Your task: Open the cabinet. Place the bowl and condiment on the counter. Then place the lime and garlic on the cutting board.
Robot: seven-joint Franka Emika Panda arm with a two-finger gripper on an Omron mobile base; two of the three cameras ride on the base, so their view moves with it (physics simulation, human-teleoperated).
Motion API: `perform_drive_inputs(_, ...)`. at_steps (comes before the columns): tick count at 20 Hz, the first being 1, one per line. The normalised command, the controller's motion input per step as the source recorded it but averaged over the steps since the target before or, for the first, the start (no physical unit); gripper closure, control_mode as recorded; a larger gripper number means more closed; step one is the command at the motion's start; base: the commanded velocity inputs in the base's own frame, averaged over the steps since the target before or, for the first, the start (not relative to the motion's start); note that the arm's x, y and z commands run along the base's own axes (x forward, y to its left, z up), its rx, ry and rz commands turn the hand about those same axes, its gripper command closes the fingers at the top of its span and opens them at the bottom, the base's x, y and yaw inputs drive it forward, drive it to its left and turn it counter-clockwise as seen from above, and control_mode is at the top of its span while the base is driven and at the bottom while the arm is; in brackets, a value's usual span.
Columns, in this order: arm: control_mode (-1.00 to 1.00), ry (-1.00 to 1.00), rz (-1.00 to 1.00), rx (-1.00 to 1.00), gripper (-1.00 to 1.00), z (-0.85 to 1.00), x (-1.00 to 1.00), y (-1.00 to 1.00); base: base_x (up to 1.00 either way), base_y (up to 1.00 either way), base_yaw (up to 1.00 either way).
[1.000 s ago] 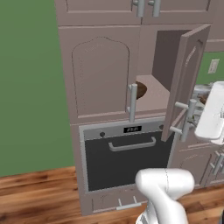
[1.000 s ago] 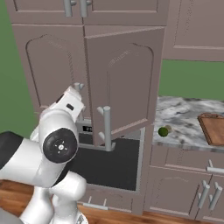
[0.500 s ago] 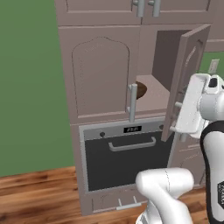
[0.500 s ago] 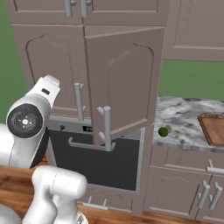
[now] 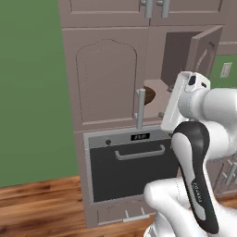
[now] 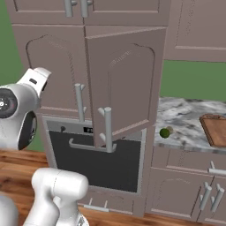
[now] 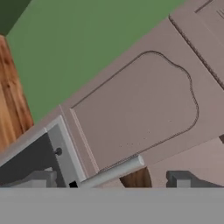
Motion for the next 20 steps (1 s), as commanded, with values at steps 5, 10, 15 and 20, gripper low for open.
perform_drive_inputs(5,-1.0,0.07,-0.17,-0.07,-1.0,0.0,0.51,0.19,0.0,0.0,0.0)
perform_drive_inputs(10,-1.0,0.13,-0.17,-0.06,-1.0,0.0,0.46,0.01,0.0,0.0,0.0)
perform_drive_inputs(15,-1.0,0.12,-0.18,-0.04,-1.0,-0.02,0.31,-0.03,0.0,0.0,0.0)
perform_drive_inputs(20,-1.0,0.01,-0.22,0.0,-1.0,-0.12,0.04,-0.14,0.0,0.0,0.0)
